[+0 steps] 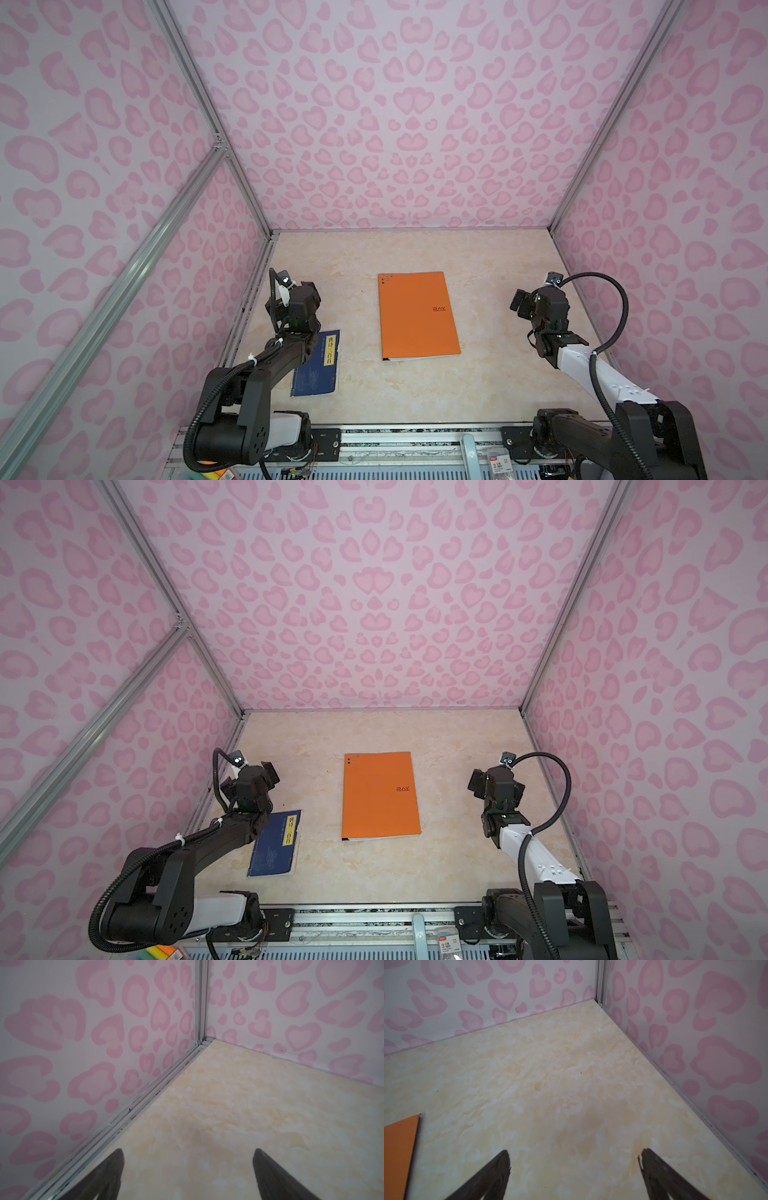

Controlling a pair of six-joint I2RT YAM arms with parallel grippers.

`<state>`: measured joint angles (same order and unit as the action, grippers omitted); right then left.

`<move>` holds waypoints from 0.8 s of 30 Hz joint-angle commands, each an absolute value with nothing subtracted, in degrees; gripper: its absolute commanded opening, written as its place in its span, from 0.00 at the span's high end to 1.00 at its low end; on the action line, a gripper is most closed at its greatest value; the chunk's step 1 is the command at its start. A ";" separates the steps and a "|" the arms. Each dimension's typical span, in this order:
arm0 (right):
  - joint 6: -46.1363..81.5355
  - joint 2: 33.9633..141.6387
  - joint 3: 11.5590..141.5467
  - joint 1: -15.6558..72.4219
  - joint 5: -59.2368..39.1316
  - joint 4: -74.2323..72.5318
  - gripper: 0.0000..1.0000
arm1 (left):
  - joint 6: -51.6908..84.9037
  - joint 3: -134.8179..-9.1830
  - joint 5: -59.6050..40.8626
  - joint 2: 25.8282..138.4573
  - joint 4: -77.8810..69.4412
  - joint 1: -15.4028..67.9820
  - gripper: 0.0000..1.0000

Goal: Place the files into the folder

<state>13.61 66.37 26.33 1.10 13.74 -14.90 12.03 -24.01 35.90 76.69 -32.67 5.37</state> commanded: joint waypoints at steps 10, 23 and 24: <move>6.48 77.97 15.69 -1.75 9.85 -52.98 0.01 | 5.98 -17.63 18.23 82.18 -55.27 1.58 0.02; 1.36 88.65 20.88 -1.01 0.00 -52.94 0.00 | 6.25 -18.36 16.70 84.57 -56.74 0.31 0.02; 1.57 89.51 19.98 -1.04 0.00 -56.35 0.00 | 6.02 -18.46 17.24 84.59 -56.69 0.60 0.02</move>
